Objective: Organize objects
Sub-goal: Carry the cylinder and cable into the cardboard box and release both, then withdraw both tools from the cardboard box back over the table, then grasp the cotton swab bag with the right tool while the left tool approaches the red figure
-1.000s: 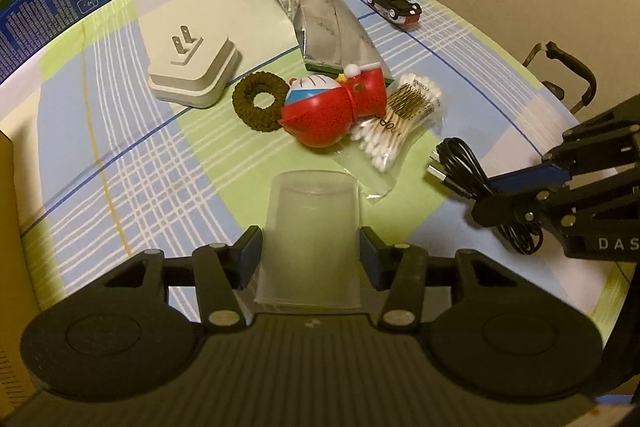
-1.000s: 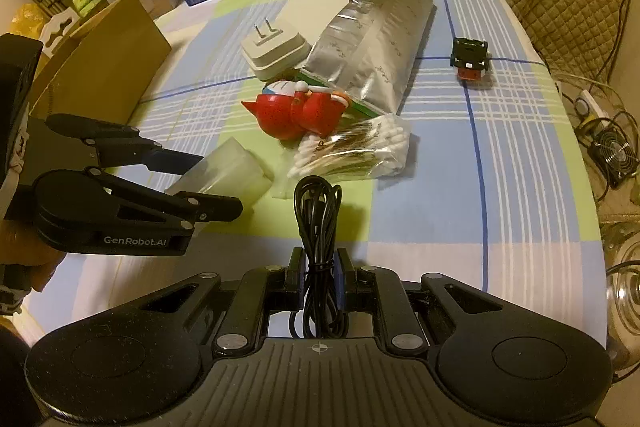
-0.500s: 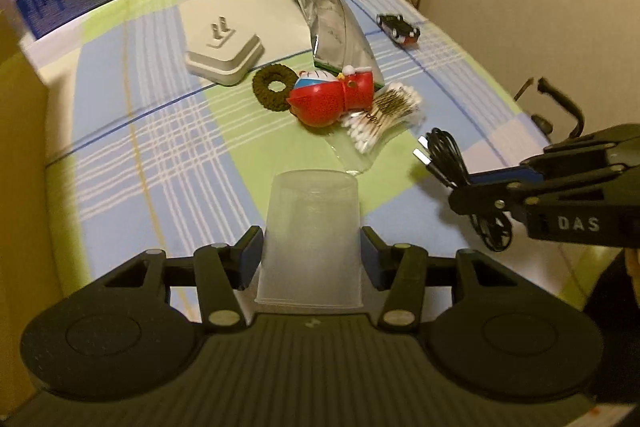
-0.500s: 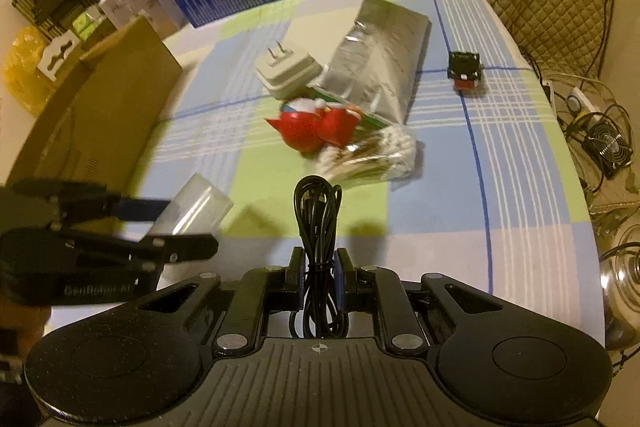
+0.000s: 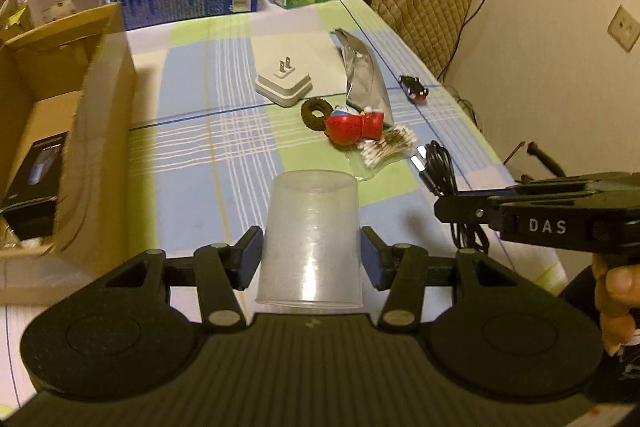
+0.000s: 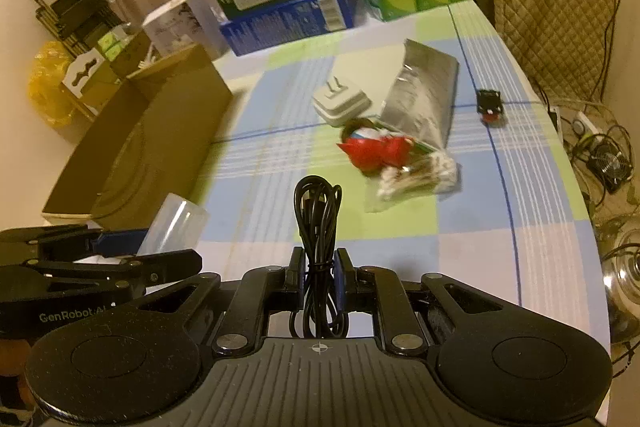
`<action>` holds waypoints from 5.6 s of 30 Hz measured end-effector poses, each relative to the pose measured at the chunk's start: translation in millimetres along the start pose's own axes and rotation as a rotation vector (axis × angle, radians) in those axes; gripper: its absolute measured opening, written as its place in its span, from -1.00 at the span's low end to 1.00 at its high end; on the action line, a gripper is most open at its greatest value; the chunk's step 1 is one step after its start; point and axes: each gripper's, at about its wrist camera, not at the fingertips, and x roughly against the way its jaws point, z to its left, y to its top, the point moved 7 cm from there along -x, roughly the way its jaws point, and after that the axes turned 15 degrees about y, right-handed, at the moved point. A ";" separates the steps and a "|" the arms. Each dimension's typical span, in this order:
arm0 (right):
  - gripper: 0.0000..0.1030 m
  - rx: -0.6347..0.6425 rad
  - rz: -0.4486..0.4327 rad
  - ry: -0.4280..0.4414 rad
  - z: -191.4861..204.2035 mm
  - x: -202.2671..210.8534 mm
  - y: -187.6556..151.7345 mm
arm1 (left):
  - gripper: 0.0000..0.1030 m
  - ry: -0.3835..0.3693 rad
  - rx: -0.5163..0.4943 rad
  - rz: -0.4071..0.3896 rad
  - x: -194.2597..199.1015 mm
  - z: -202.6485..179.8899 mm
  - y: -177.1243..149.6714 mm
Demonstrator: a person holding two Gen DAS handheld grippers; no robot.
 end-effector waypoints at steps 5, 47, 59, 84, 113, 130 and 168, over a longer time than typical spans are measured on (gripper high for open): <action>-0.80 0.028 -0.006 0.020 24.1 2.1 3.2 | -0.09 0.016 0.032 -0.019 19.5 14.4 -3.4; -0.80 0.272 0.068 0.238 203.6 -105.3 57.4 | -0.09 0.265 0.205 -0.101 86.3 212.4 0.1; -0.80 0.209 0.085 0.244 211.7 -161.0 74.5 | -0.09 0.314 0.201 -0.067 57.7 271.5 8.3; -0.79 0.173 0.081 0.229 203.5 -176.8 76.1 | 0.15 0.331 0.205 -0.073 39.9 287.6 12.9; 0.14 0.044 -0.113 0.146 123.9 -66.4 50.9 | 0.37 0.289 0.235 -0.103 69.2 234.4 -2.5; 0.15 0.034 -0.220 -0.079 31.6 44.7 10.5 | 0.73 0.204 0.167 -0.179 96.5 131.0 9.6; 0.15 0.588 0.211 -0.045 -82.4 -31.2 34.9 | 0.86 -0.005 -0.358 -0.148 -46.5 -46.5 47.5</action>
